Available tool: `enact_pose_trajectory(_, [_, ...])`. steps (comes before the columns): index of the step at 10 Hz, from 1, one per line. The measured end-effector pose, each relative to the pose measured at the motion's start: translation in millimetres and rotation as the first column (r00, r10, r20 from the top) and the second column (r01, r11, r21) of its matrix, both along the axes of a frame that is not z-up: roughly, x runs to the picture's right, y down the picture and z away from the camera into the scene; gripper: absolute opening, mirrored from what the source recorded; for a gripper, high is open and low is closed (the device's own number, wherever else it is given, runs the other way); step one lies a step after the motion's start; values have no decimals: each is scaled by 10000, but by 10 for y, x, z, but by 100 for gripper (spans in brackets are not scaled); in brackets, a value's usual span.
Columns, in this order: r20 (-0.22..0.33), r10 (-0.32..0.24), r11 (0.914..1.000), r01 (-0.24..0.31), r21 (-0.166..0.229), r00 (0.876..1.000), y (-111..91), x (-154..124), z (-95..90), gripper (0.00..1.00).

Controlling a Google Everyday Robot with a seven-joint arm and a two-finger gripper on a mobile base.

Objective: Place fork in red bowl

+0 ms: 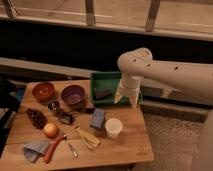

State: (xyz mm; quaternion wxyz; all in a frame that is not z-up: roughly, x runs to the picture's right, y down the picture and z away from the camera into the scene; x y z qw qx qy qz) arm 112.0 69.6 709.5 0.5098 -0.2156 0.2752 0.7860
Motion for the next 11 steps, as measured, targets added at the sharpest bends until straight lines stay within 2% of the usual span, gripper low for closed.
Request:
enact_pose_trajectory(6, [12, -16, 10000, 16, 13, 10000, 0, 0, -5, 65])
enact_pose_trajectory(8, [549, -427, 9989, 415, 237, 9976, -35, -103, -45, 65])
enact_pose_trajectory(9, [964, -788, 9965, 757, 357, 9922, -57, -260, -60, 65])
enact_pose_trajectory(11, [1948, -1708, 9847, 1606, 673, 9658, -99, -720, -78, 65])
